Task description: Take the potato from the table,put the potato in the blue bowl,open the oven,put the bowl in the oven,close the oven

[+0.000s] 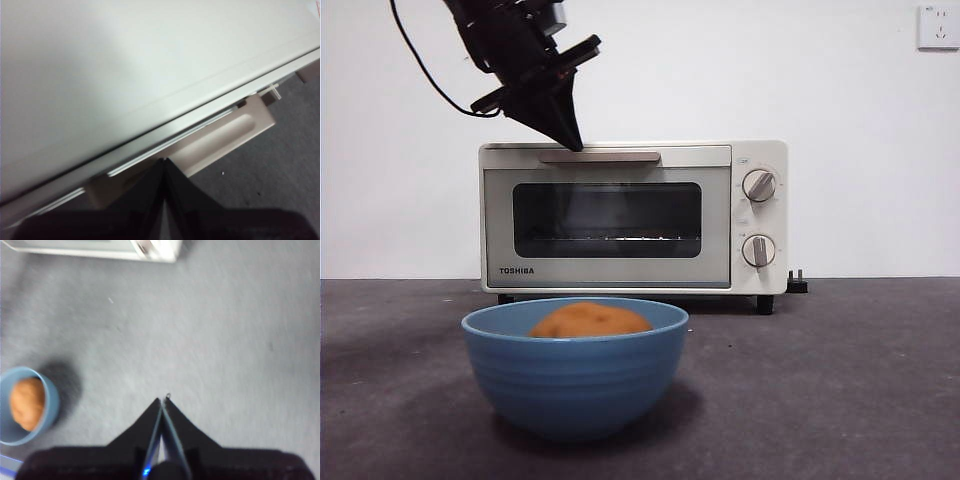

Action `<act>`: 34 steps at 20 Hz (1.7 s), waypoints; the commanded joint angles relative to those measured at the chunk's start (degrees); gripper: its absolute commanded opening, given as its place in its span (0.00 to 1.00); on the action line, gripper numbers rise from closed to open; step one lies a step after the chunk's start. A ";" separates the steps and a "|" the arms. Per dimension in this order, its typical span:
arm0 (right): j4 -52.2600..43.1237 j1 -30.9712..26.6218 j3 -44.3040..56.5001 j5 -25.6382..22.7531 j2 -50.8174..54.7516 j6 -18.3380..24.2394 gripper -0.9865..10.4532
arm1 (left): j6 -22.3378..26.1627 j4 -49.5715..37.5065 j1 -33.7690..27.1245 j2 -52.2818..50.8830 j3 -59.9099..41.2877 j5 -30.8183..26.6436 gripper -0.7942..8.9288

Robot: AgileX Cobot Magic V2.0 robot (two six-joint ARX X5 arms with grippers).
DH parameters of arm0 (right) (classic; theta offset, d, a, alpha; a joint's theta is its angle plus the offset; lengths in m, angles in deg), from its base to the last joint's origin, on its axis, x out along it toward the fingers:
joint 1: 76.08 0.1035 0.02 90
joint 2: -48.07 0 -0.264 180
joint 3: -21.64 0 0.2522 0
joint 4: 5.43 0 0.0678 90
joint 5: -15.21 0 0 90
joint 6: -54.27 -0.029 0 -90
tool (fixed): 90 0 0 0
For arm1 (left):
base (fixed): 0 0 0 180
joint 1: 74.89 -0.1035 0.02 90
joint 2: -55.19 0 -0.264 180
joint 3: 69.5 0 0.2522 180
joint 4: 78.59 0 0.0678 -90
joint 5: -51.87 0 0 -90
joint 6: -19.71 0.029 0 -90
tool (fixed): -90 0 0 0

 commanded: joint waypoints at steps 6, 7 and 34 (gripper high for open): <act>-0.20 -2.43 9.94 0.04 12.85 -3.08 0.08 | -0.48 -0.94 2.40 1.31 -6.29 -6.03 0.08; 0.35 -2.51 9.94 0.00 13.86 -3.10 0.08 | -1.03 -2.71 2.62 0.46 -8.35 -6.27 0.08; 1.64 -2.49 9.94 2.43 16.09 -3.23 0.08 | -12.00 -28.48 4.74 -16.06 -50.36 -10.49 0.08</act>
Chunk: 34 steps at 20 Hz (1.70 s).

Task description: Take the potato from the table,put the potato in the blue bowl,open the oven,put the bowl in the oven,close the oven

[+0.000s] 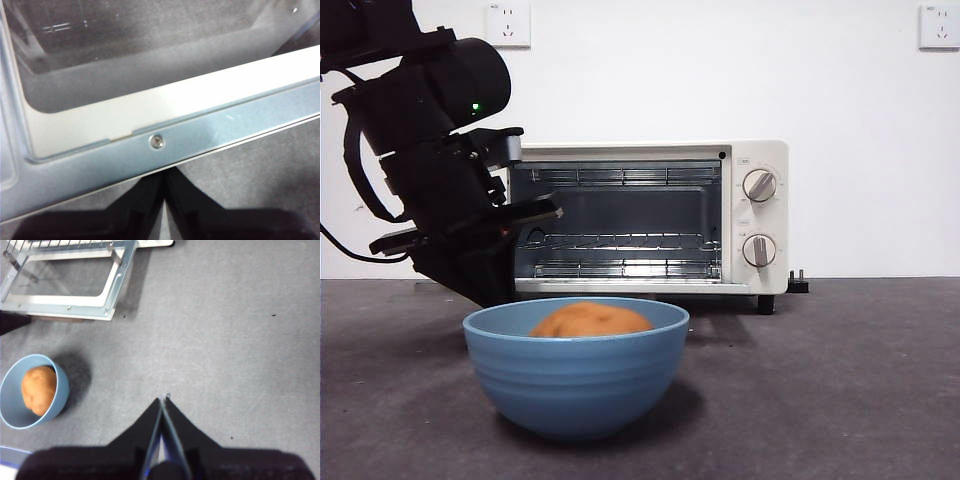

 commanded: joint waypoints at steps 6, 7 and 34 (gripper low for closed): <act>0.20 0.02 0.50 2.99 -1.46 -0.42 0.08 | 1.99 4.85 2.29 -8.98 1.40 -1.20 0.08; 0.20 0.02 0.50 4.42 -2.21 -0.44 0.08 | 1.99 6.43 2.34 -11.96 1.40 -1.07 0.08; -30.08 44.39 0.31 -4.00 -43.85 -27.76 0.29 | 4.28 48.11 2.34 -50.40 1.40 1.11 0.08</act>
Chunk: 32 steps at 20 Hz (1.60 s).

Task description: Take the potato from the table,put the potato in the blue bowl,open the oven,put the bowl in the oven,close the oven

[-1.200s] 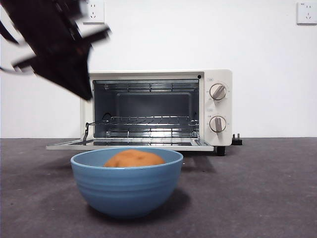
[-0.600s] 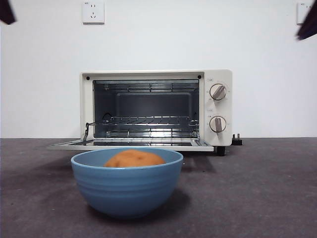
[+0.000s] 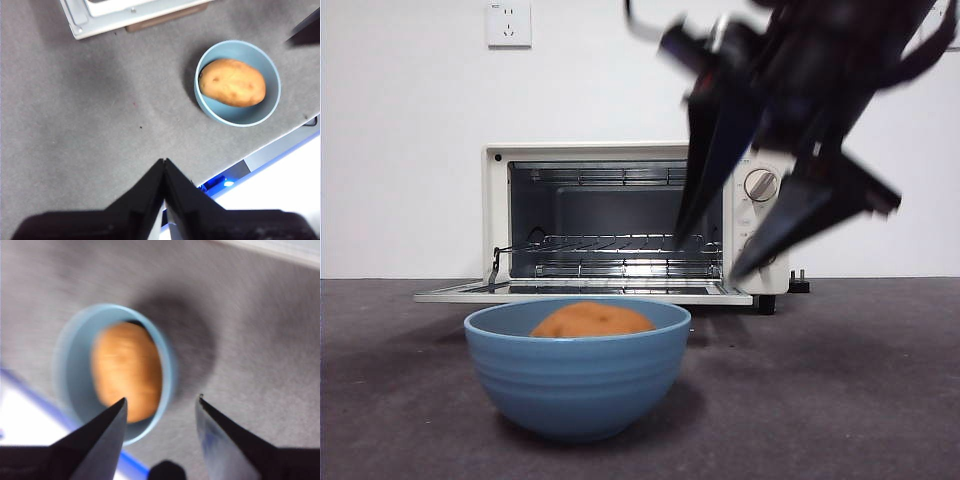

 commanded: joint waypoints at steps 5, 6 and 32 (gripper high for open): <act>-2.05 2.40 0.26 -0.28 -7.08 -2.54 0.29 | 0.31 0.35 0.13 -2.89 0.00 0.02 0.08; -2.03 2.75 0.26 -0.90 -7.15 -2.71 0.29 | 0.28 0.52 0.13 -2.99 0.00 0.00 0.08; 11.67 5.55 -21.99 -14.97 -10.88 -7.41 0.08 | 0.13 3.65 0.13 -4.81 0.00 -0.15 0.08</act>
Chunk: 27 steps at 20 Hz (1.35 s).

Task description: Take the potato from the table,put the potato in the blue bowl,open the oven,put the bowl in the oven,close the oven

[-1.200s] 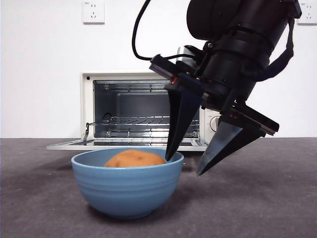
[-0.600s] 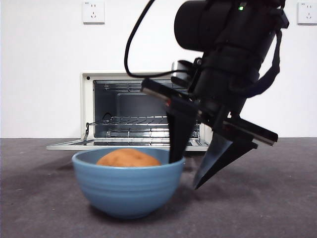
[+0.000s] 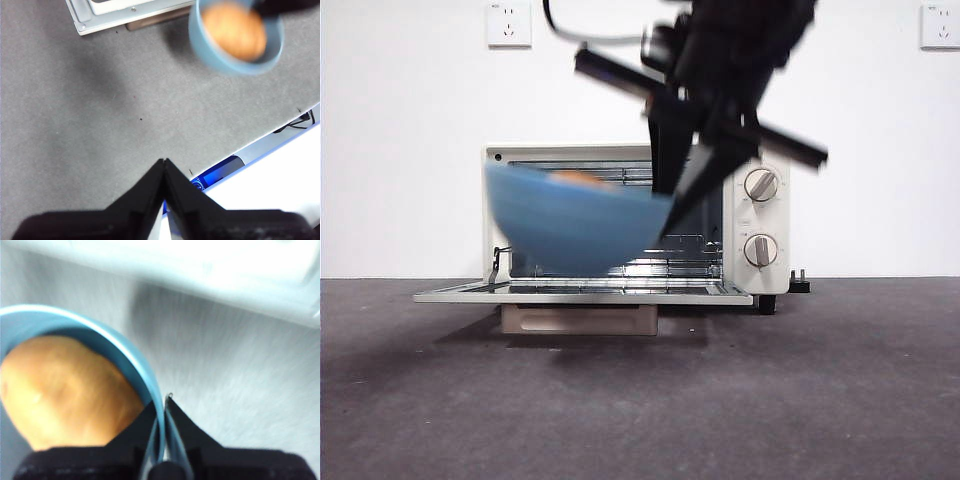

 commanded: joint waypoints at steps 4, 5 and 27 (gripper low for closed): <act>4.26 -2.38 -13.03 -2.58 -3.56 1.01 0.08 | -1.05 0.04 0.13 -0.26 0.00 -0.13 0.08; 6.03 -3.10 -16.24 -2.56 -5.25 1.01 0.08 | -1.49 0.11 0.13 -0.26 0.00 -0.13 0.08; 11.65 -11.43 -38.97 -4.68 -27.30 -37.20 0.08 | -2.23 -0.83 0.13 -0.26 0.00 -0.17 0.08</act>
